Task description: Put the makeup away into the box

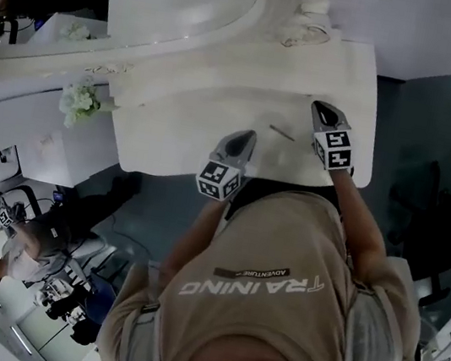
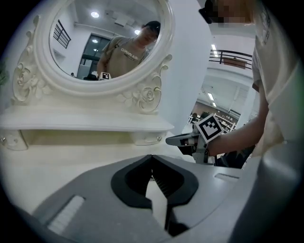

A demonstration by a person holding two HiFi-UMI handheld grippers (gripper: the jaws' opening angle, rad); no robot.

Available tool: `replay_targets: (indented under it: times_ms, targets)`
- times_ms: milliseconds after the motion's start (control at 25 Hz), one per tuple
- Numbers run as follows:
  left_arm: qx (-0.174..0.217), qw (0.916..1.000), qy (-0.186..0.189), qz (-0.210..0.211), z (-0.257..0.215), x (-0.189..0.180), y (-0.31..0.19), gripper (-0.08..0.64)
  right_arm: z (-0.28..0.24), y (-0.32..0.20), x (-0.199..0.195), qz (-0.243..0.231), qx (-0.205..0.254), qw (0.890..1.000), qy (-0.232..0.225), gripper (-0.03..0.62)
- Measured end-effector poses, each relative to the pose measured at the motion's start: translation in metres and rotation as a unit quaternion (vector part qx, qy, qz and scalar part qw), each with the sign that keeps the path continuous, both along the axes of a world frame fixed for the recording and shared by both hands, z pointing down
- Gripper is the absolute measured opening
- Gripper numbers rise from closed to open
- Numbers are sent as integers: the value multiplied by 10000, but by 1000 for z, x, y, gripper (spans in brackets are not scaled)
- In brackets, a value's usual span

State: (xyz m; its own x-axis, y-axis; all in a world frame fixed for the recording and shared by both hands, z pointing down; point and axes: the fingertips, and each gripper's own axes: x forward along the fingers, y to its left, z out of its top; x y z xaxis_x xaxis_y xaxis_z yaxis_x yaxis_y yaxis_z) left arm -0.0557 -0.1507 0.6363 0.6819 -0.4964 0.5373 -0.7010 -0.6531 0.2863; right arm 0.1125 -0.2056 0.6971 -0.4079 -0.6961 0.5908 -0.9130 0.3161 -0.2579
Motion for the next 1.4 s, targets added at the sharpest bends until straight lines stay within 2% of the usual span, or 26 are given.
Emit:
replay_targets:
  times_ms: [240,280,360,480,640,840,1000,1120,1400]
  targets:
    - [-116,9994,198,-241,-3,11,-8,6,10,-9,-7,-5,-67,10000,-30,5]
    - [-115,9995,234,-186,-3,12,-8,6,10,-10,-6,71,-62,10000,16,14]
    - [-127,9994,307,-14,-4,12,-8,6,9,-10,-7,263,-81,9996,67,94]
    - [-97,9989,401,244,-8,13,-8,6,2,-13,-12,373,-60,9992,98,112]
    - [8,9968,624,493,-17,26,-10,6,-4,-19,-1,407,-109,9983,397,121]
    - [-2,9963,781,371,-14,-11,-31,6,10,-28,-26,513,-406,9966,495,127]
    - [-40,9955,923,210,-6,-26,-29,6,10,-28,-21,704,-489,9955,394,106]
    - [-69,9954,954,80,-4,-45,-26,6,13,-25,-24,706,-577,9945,515,104]
    - [167,9955,924,-94,-16,-71,-20,6,14,1,-27,739,-639,9938,525,104]
